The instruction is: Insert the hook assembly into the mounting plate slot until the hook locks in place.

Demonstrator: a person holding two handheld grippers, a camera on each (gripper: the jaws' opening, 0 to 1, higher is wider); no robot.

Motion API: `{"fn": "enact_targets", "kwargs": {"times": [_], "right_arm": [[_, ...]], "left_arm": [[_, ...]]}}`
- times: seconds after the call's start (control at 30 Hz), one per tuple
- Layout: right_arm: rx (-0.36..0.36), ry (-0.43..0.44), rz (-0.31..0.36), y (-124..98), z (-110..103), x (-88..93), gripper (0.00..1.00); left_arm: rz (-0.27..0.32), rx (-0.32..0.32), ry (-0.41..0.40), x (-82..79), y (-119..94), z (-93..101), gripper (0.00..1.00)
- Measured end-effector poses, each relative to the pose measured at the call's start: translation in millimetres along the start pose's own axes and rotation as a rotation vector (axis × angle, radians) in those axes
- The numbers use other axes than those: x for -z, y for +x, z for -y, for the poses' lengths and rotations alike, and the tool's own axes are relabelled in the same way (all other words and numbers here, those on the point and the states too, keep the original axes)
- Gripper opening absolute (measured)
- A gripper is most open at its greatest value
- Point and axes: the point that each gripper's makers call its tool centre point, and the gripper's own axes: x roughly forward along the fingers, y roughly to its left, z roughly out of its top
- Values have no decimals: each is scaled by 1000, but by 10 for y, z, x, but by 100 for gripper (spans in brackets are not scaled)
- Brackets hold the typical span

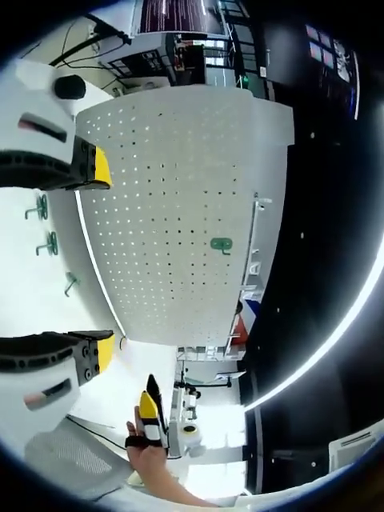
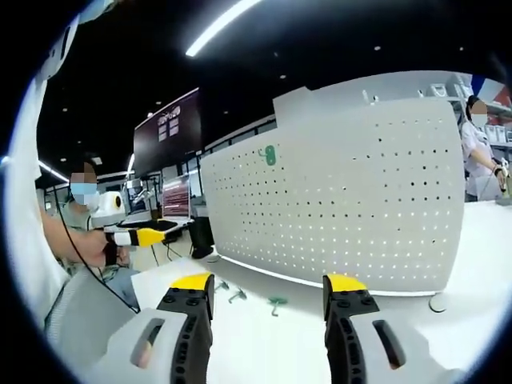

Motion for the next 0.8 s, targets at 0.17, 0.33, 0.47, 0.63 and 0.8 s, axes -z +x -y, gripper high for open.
{"fn": "enact_targets", "kwargs": {"times": [0.17,0.33,0.47,0.63,0.8], "right_arm": [[-1,-2,-3,-1,-3,5,52],[-4,-7,-22,0,-8,35,52],[-9,-17,-55,5,-3,93,52],[-18,-23,-73,-15,-20,128,52],[-26,-33,-94,-14,-35,170,52]], "left_arm": [[-29,19,32,9,29,-32,73],[-64,55,71,52,58,-70,74],[-94,89,86,87,86,-99,72],[-127,121,101,157,123,-147,71],[-158,151,128,216,148,-176,71]]}}
